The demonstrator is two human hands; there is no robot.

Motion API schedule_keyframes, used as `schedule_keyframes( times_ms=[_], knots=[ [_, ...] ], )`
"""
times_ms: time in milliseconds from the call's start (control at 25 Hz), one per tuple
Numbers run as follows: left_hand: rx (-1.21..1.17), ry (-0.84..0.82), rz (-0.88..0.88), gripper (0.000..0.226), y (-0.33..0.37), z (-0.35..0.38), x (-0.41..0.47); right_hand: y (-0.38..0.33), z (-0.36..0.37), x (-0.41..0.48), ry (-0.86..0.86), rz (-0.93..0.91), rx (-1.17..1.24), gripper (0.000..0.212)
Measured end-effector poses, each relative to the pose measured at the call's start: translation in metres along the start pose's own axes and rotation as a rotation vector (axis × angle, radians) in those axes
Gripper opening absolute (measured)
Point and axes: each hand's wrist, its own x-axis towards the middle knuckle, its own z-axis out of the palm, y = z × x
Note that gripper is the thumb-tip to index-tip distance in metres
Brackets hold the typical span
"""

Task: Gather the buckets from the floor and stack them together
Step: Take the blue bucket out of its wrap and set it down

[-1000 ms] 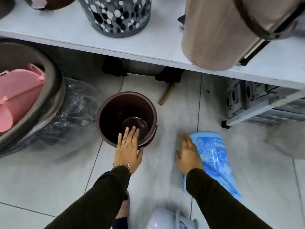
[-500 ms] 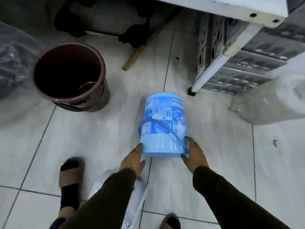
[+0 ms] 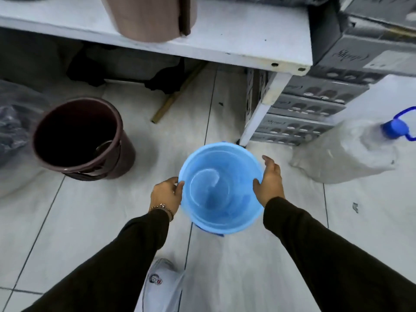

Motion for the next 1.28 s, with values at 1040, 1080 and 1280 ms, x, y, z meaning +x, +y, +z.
schedule_keyframes(
  times_ms=[1040, 1080, 1280],
  knots=[
    [0.633, -0.444, 0.585, 0.058, -0.054, -0.054, -0.121, 0.022, 0.048, -0.203, -0.245, -0.068, -0.327, 0.067],
    [0.704, -0.527, 0.655, 0.061, -0.067, -0.049, -0.131, 0.029, 0.059, -0.221, -0.274, -0.033, -0.316, 0.068],
    [1.032, -0.860, 0.932, 0.069, -0.145, -0.008, -0.179, 0.083, 0.156, -0.329, -0.575, 0.260, -0.169, 0.079]
  ],
)
